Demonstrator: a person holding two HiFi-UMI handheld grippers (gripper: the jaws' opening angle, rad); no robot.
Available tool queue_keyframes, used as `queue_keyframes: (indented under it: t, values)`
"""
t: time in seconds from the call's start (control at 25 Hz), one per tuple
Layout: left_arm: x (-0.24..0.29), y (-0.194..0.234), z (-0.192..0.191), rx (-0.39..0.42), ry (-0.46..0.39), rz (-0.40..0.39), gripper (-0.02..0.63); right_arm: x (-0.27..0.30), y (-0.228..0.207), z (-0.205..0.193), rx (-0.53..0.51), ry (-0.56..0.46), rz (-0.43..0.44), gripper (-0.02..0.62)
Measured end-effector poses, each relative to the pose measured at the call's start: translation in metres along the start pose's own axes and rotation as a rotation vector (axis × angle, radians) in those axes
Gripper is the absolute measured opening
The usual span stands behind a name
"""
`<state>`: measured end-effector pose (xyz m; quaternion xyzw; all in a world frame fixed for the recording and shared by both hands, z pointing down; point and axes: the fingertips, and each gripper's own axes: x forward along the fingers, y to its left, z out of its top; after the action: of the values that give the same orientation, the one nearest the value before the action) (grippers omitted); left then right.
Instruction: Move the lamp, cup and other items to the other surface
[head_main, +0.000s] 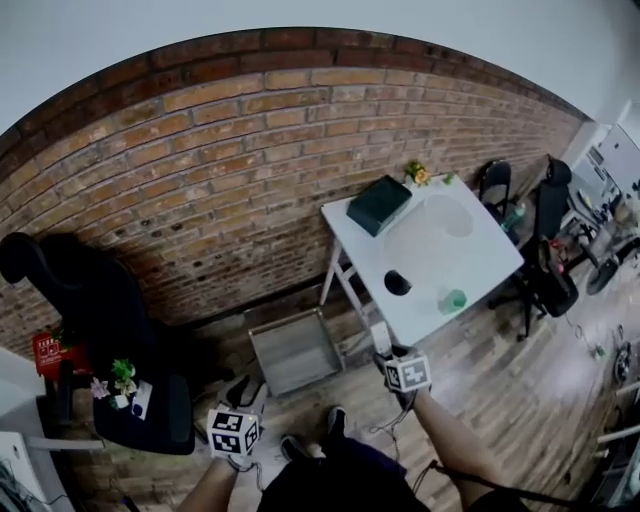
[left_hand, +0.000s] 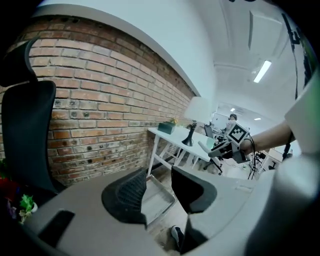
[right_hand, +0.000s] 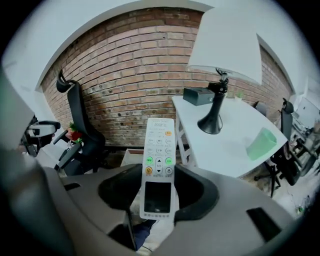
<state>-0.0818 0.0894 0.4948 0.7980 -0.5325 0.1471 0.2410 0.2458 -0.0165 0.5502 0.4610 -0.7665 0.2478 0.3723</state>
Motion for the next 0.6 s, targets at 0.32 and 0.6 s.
queue_keyframes:
  t: [0.32,0.6]
  values:
    - [0.007,-0.020,0.008,0.030,0.017,0.006,0.155,-0.013,-0.080,-0.006,0.032,0.026,-0.079,0.207]
    - [0.020,-0.041,0.012,0.012,0.038,0.071,0.155,0.023,-0.124,-0.008,0.001,0.096,-0.052,0.207]
